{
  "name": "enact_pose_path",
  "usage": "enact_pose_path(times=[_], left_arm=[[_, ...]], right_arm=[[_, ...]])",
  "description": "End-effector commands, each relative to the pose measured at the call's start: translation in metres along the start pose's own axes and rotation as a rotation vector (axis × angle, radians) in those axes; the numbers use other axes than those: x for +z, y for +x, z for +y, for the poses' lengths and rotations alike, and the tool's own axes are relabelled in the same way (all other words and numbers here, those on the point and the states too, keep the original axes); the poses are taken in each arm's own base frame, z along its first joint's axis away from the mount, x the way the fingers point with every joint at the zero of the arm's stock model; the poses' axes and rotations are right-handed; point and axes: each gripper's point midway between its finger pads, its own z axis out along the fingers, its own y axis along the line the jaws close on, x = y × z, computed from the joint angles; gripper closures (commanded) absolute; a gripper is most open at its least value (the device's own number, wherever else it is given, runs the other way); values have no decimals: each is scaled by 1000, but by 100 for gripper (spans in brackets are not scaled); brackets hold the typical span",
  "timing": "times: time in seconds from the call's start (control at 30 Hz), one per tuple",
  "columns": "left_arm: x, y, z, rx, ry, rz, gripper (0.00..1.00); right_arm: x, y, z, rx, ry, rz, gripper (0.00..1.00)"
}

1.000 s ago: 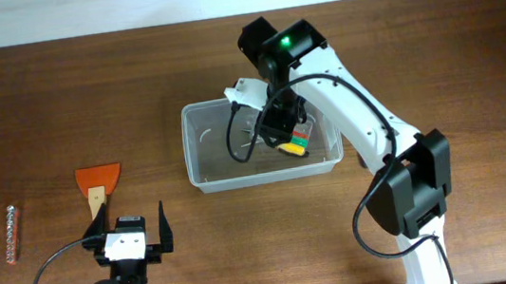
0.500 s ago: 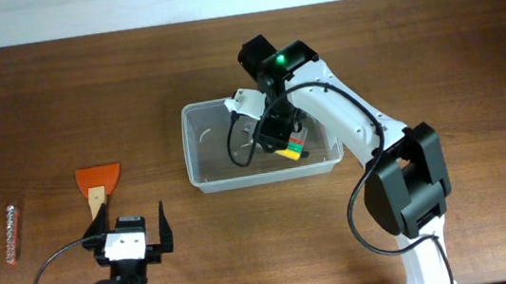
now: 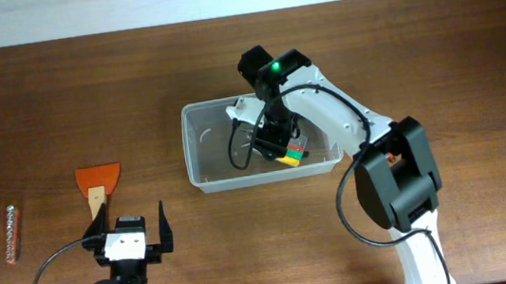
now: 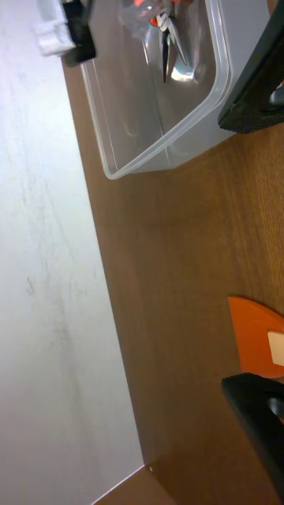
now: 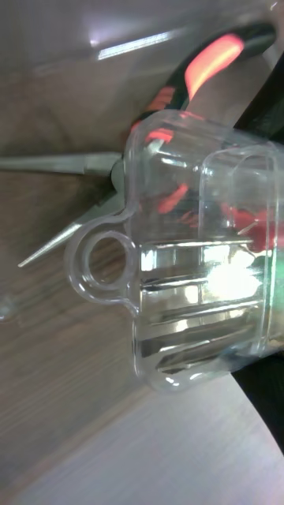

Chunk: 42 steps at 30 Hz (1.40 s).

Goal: Pack container
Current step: 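Lower the screwdriver case into the container and open the right gripper, then move the right gripper right over the red-black cutting pliers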

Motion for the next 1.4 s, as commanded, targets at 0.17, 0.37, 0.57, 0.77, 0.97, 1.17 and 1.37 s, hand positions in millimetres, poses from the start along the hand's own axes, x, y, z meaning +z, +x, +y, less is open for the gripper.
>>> enact_pose_path(times=[0.17,0.37,0.57,0.77,0.97,1.17,1.37], left_arm=[[0,1,3,-12,-14,-3,1],[0,1,3,-12,-14,-3,1],[0,1,3,-12,-14,-3,1],[0,1,3,-12,-14,-3,1],[0,1,3,-12,-14,-3,1],[0,1,3,-12,-14,-3,1],[0,1,3,-12,-14,-3,1]], right_arm=[[4,8,-9,61,-25,-6,19],[-10,7,-17,97,-22,-26,0],[-54,-9,-25,121,1,-104,1],[-150,-19,-33,117,109,-237,1],[-223,34,-67,285,272,-274,1],[-259,99,-87,567,291,-319,1],[-298,147,-79,699,351,-377,1]])
